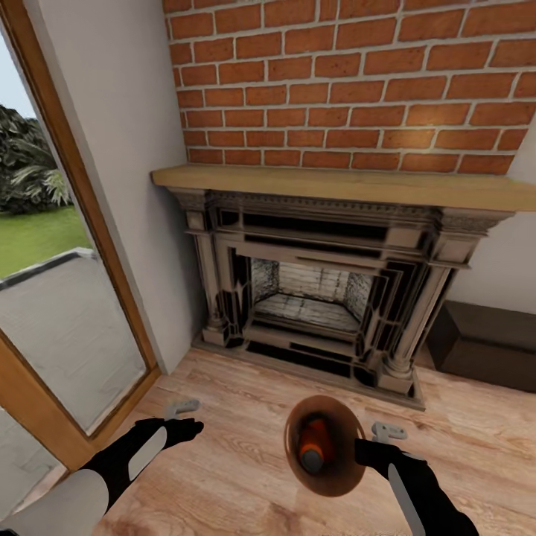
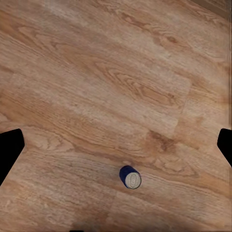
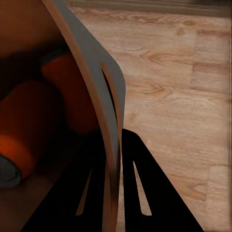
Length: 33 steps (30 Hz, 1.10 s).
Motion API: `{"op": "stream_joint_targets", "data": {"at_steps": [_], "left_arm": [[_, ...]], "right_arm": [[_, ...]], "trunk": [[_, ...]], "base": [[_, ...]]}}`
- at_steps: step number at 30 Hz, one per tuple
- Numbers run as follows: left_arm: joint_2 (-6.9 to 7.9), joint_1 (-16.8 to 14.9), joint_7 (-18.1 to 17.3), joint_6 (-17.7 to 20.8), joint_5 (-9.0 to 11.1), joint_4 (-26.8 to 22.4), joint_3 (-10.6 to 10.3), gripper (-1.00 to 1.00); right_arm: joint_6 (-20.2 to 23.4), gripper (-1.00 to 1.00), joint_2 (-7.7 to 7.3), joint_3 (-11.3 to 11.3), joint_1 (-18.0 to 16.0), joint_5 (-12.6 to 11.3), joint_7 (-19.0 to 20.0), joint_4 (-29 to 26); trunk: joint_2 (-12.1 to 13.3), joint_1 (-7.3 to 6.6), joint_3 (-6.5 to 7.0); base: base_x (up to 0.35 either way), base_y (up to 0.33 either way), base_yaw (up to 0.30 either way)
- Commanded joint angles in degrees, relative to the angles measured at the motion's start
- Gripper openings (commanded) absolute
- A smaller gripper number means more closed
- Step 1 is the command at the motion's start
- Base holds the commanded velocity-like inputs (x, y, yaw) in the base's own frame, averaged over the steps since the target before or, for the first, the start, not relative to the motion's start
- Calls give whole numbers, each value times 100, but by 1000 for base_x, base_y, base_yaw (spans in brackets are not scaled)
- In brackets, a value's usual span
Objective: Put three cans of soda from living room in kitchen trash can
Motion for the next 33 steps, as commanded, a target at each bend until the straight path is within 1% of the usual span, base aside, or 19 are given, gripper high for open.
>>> {"op": "stream_joint_targets", "data": {"at_steps": [1,15,25,33], "left_arm": [[-1,0,0,0,0,0,0,100],[-4,0,0,0,0,0,-1,100],[-4,0,3,0,-6,0,-1,100],[-4,0,8,-8,-8,0,-1,100]], "right_arm": [[1,-100,1,-1,-3,-67,42,-5],[6,-100,1,-1,-5,-67,42,-5],[7,-100,1,-1,0,-67,42,-5],[7,-100,1,-1,-4,-65,100,-5]], "trunk": [[-1,0,5],[-1,0,61],[-1,0,102],[-1,0,134]], "base": [[0,12,-300],[-2,6,-300],[-96,107,-300],[-27,30,-300]]}}
